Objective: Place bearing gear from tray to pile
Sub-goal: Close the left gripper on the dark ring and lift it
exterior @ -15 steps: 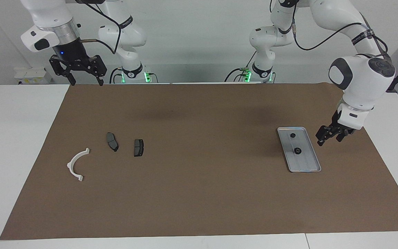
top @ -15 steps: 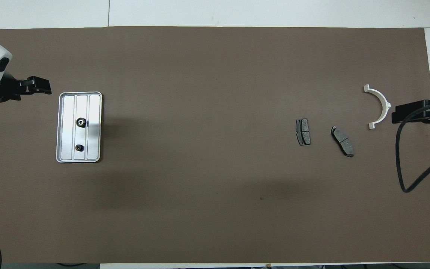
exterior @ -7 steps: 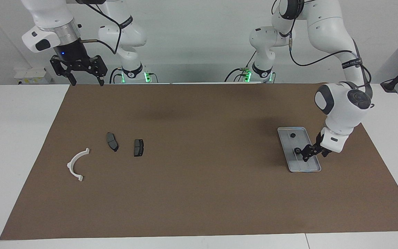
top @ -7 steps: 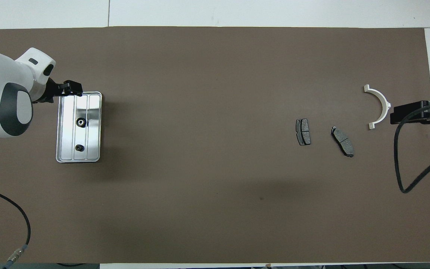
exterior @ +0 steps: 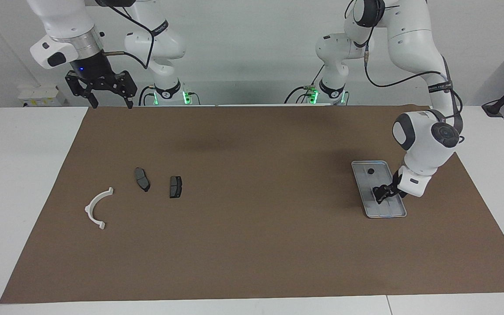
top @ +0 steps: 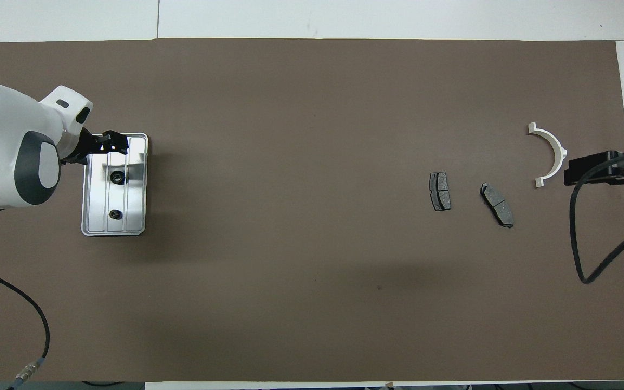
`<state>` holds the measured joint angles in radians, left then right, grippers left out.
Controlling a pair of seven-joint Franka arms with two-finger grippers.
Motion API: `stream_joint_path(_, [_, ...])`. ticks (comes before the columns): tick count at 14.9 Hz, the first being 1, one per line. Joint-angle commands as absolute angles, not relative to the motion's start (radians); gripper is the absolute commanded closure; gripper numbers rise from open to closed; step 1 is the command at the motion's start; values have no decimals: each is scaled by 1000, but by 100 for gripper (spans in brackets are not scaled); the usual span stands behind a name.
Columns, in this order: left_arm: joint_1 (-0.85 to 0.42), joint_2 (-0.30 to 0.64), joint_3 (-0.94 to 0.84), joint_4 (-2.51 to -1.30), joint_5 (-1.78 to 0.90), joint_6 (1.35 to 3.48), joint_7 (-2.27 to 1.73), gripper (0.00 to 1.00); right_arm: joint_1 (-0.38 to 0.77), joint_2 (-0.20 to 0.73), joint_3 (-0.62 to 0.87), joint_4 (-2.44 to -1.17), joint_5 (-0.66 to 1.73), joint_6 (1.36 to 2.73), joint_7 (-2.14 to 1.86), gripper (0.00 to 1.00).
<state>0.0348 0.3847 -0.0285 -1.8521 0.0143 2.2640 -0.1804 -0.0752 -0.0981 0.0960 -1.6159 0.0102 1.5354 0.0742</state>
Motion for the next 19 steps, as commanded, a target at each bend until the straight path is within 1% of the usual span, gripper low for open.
stream_joint_path(1, [22, 344, -23, -1922, 5, 2270, -207, 1, -81, -124, 101, -1646, 14, 1539, 75, 0])
stream_joint_path(5, [14, 331, -23, -1942, 5, 2258, -219, 3, -69, -123, 110, -1644, 17, 1562, 86, 0])
stream_joint_path(8, [14, 330, -23, -1944, 5, 2234, -219, 12, -58, -130, 110, -1660, 21, 1562, 121, 0])
stream_joint_path(9, [14, 330, -23, -1944, 5, 2232, -219, 17, -58, -130, 112, -1660, 23, 1563, 129, 0])
stream_joint_path(11, [14, 330, -23, -1944, 5, 2227, -219, 33, -38, -130, 112, -1660, 23, 1565, 152, 0])
stream_joint_path(13, [15, 328, -23, -1942, 3, 2217, -219, 56, -37, -130, 112, -1661, 23, 1565, 169, 0])
stream_joint_path(14, [15, 328, -23, -1942, 3, 2217, -221, 63, -37, -130, 112, -1661, 23, 1565, 169, 0])
stream_joint_path(16, [15, 328, -23, -1936, 3, 2214, -221, 90, -37, -130, 112, -1666, 23, 1566, 169, 0])
stream_joint_path(17, [15, 330, -23, -1933, 3, 2215, -225, 99, -37, -130, 112, -1667, 23, 1565, 169, 0])
stream_joint_path(19, [15, 330, -23, -1927, 2, 2207, -250, 100, -35, -130, 112, -1669, 23, 1563, 170, 0])
